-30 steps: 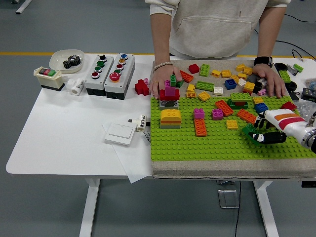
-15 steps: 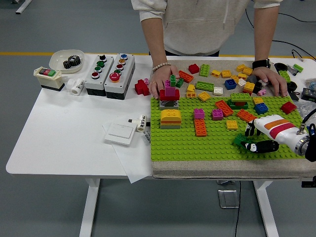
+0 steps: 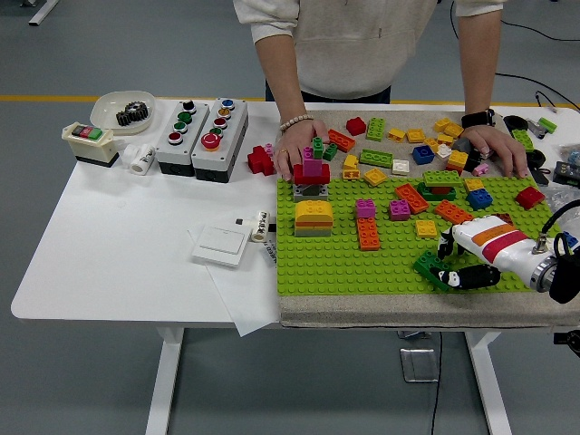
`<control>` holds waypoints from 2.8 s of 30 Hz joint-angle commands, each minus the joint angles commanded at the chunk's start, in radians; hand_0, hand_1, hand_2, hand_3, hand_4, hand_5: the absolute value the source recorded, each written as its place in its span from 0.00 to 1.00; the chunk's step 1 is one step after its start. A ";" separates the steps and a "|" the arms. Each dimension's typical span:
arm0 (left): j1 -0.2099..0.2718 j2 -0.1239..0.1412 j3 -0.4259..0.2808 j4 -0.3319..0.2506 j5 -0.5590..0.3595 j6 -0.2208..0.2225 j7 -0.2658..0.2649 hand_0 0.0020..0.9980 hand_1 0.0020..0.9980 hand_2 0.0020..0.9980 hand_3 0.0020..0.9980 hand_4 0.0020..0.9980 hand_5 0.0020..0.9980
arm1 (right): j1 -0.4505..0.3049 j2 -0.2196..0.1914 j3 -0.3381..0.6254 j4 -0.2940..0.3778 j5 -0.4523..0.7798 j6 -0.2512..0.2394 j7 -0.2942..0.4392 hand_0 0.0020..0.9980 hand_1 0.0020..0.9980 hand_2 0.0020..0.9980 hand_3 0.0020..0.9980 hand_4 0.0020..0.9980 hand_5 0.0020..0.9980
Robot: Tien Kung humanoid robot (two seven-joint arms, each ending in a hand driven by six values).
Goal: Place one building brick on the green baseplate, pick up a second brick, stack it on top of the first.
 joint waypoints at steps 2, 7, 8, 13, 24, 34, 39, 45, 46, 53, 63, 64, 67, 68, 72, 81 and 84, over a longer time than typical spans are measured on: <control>-0.001 0.000 0.000 0.000 -0.001 0.000 -0.001 0.83 0.80 0.78 0.60 0.68 0.68 | -0.001 0.000 0.000 0.005 0.001 -0.001 0.000 0.33 0.46 0.52 0.50 0.69 0.49; -0.005 0.000 0.005 0.000 -0.009 -0.001 -0.005 0.83 0.80 0.78 0.60 0.68 0.68 | 0.001 -0.001 0.000 0.016 0.005 -0.003 0.001 0.33 0.46 0.52 0.50 0.69 0.49; -0.005 0.000 0.005 0.000 -0.010 -0.001 -0.005 0.83 0.80 0.78 0.60 0.68 0.68 | 0.002 -0.001 -0.001 0.017 0.005 -0.003 0.001 0.33 0.46 0.52 0.50 0.69 0.49; -0.007 -0.001 0.006 0.000 -0.013 -0.002 -0.006 0.83 0.80 0.78 0.60 0.68 0.68 | 0.007 0.002 -0.007 0.016 0.006 -0.004 0.001 0.33 0.47 0.52 0.50 0.70 0.49; -0.009 -0.001 0.011 -0.001 -0.022 -0.002 -0.008 0.83 0.80 0.78 0.60 0.68 0.68 | 0.015 0.013 -0.013 -0.007 0.002 0.003 -0.007 0.33 0.47 0.52 0.49 0.71 0.49; -0.010 -0.001 0.011 0.000 -0.024 -0.002 -0.008 0.83 0.79 0.78 0.60 0.68 0.68 | 0.013 0.005 -0.002 -0.002 0.003 0.007 -0.012 0.32 0.47 0.52 0.50 0.73 0.49; -0.010 -0.001 0.011 0.000 -0.024 -0.002 -0.008 0.83 0.79 0.78 0.60 0.68 0.68 | 0.011 0.000 0.003 0.011 0.014 0.006 -0.012 0.32 0.47 0.53 0.50 0.73 0.47; -0.009 -0.001 0.010 0.000 -0.023 -0.002 -0.008 0.83 0.79 0.78 0.60 0.68 0.68 | 0.010 -0.002 0.008 0.021 0.026 0.003 -0.012 0.32 0.47 0.53 0.50 0.75 0.46; -0.009 -0.001 0.010 0.000 -0.023 -0.002 -0.008 0.83 0.79 0.78 0.60 0.68 0.68 | 0.009 -0.001 0.012 0.022 0.027 0.002 -0.012 0.32 0.47 0.53 0.50 0.75 0.46; -0.009 -0.001 0.010 0.000 -0.023 -0.002 -0.007 0.83 0.79 0.78 0.60 0.68 0.68 | -0.024 -0.014 0.074 0.057 0.039 0.011 -0.023 0.42 0.51 0.57 0.51 0.80 0.48; -0.003 0.001 0.005 0.002 -0.012 -0.002 -0.003 0.83 0.79 0.78 0.60 0.68 0.68 | -0.114 -0.085 0.195 0.194 0.100 0.124 -0.069 0.59 0.60 0.66 0.58 0.98 0.69; -0.003 0.001 0.005 0.002 -0.012 -0.002 -0.003 0.83 0.79 0.78 0.60 0.68 0.68 | -0.118 -0.088 0.199 0.200 0.101 0.129 -0.070 0.65 0.67 0.72 0.74 1.00 0.92; -0.001 0.001 0.001 0.002 -0.004 -0.002 0.000 0.83 0.79 0.78 0.60 0.68 0.68 | -0.141 -0.110 0.207 0.230 0.103 0.162 -0.072 0.65 0.67 0.72 0.74 1.00 0.92; 0.000 0.001 0.001 0.002 -0.003 -0.002 0.000 0.83 0.79 0.78 0.60 0.68 0.68 | -0.144 -0.113 0.207 0.235 0.103 0.167 -0.072 0.65 0.67 0.72 0.74 1.00 0.92; 0.002 0.001 -0.006 0.003 0.009 -0.002 0.005 0.83 0.79 0.78 0.60 0.68 0.68 | -0.170 -0.124 0.213 0.258 0.104 0.197 -0.067 0.68 0.70 0.76 0.78 1.00 1.00; 0.002 0.002 -0.009 0.003 0.017 -0.002 0.008 0.83 0.79 0.78 0.60 0.68 0.68 | -0.183 -0.131 0.199 0.257 0.082 0.205 -0.071 0.69 0.70 0.76 0.78 1.00 1.00; 0.001 0.003 -0.006 0.002 0.013 -0.002 0.006 0.83 0.79 0.78 0.60 0.68 0.68 | -0.183 -0.134 0.185 0.257 0.069 0.206 -0.074 0.70 0.71 0.76 0.78 1.00 1.00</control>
